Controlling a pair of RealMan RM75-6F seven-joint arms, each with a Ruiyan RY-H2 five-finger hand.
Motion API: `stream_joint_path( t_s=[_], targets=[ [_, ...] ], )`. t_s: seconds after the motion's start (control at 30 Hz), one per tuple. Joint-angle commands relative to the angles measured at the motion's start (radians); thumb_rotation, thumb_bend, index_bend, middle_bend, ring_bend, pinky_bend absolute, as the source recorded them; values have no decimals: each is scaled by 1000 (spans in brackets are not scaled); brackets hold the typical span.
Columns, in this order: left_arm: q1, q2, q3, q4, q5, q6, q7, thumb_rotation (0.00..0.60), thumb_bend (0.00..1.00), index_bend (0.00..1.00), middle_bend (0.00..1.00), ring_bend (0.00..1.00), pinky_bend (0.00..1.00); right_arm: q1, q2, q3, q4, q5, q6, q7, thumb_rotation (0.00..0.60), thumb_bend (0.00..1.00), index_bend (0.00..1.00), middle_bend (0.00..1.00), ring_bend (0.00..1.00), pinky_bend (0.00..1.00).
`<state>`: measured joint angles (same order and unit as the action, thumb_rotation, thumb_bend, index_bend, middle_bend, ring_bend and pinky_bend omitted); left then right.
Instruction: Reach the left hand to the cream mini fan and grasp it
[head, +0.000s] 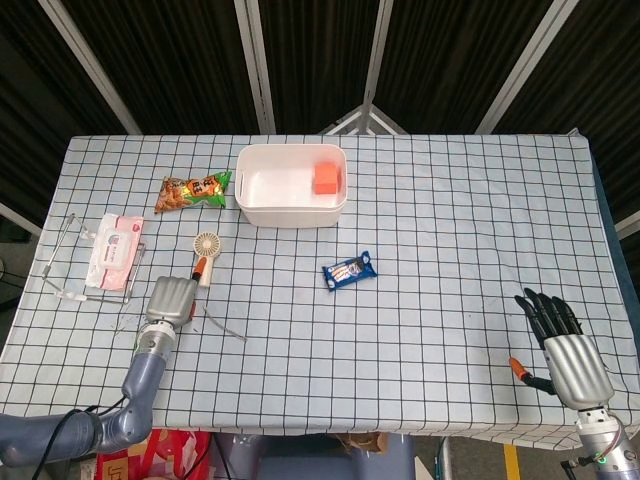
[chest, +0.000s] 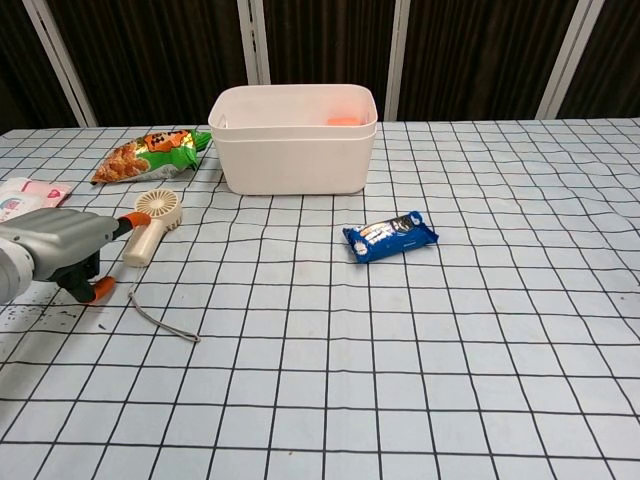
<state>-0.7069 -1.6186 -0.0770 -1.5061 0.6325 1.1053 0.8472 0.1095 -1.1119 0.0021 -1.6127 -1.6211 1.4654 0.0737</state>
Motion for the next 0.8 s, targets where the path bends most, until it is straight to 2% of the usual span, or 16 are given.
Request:
stream_joint_path(
  t_s=[0.03,0.3,0.37,0.4,0.47,0.53,0.6,0.63,0.7,0.73,0.8],
  targets=[
    [8,13,-6,-19,46,32,-26,600,674,0,980,882,943,-1,0,0,1,1,1,3,600,289,0,0,0,61],
    [75,107,16,-159,253,185,-119,600,649,0,949,847,943,-2,-1,0,5,-2,5,2,600,290,0,0,0,61],
    [99,140,28,-200,303,223,-143,600,608,0,895,796,933,-2,-1,-1,5,-2,4,1,600,290,0,0,0,61],
    [115,161,37,-223,332,246,-158,600,566,0,831,742,909,-2,-2,-2,4,-2,3,0,600,289,0,0,0,61],
    [143,196,54,-255,383,285,-185,600,477,0,662,620,820,-2,-2,-2,4,-1,2,-4,600,289,0,0,0,61],
    [176,229,80,-275,454,327,-225,600,366,0,389,414,602,-2,-2,-3,5,0,1,-9,600,290,0,0,0,61],
    [215,263,113,-282,532,374,-273,600,265,0,159,188,364,-3,-2,-2,5,4,0,-13,600,290,0,0,0,61],
    [231,276,127,-282,565,393,-295,600,226,0,85,104,270,-3,-2,0,5,5,1,-15,600,290,0,0,0,61],
    [274,307,164,-276,644,443,-353,600,164,0,6,12,126,-4,-2,4,6,9,5,-18,600,290,0,0,0,61],
    [291,318,178,-270,675,462,-377,600,143,0,0,0,75,-4,-3,6,7,11,7,-20,600,290,0,0,0,61],
    [336,340,216,-238,747,514,-434,600,127,0,0,0,37,-4,-5,9,8,13,11,-24,600,290,0,0,0,61]
  ],
)
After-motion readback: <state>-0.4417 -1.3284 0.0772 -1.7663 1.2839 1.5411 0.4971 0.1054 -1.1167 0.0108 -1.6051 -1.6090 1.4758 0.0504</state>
